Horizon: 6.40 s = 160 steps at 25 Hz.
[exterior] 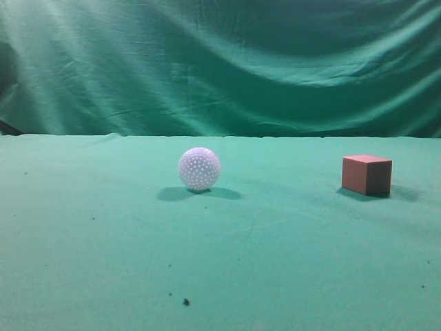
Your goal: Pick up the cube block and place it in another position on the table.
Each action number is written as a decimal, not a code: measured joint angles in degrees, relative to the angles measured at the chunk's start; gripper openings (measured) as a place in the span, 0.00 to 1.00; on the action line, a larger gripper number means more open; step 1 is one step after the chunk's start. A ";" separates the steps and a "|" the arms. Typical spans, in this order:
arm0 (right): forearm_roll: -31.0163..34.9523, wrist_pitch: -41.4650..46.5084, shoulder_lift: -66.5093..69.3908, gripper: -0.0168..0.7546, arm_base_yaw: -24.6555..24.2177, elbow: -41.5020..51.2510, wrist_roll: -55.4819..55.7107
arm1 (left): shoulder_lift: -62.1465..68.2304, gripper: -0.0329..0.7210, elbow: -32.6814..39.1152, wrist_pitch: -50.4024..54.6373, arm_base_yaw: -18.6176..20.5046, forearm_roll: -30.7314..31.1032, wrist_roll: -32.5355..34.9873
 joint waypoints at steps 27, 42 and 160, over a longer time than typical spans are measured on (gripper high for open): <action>8.50 9.13 13.87 0.02 0.00 -30.61 -2.66 | 0.00 0.39 0.00 0.00 0.00 0.00 0.00; 9.87 28.94 48.88 0.02 12.49 -36.88 -9.86 | 0.00 0.39 0.00 0.00 0.00 0.00 0.00; 0.55 8.73 21.62 0.02 -1.04 -22.18 -5.71 | 0.00 0.39 0.00 0.00 0.00 0.00 0.00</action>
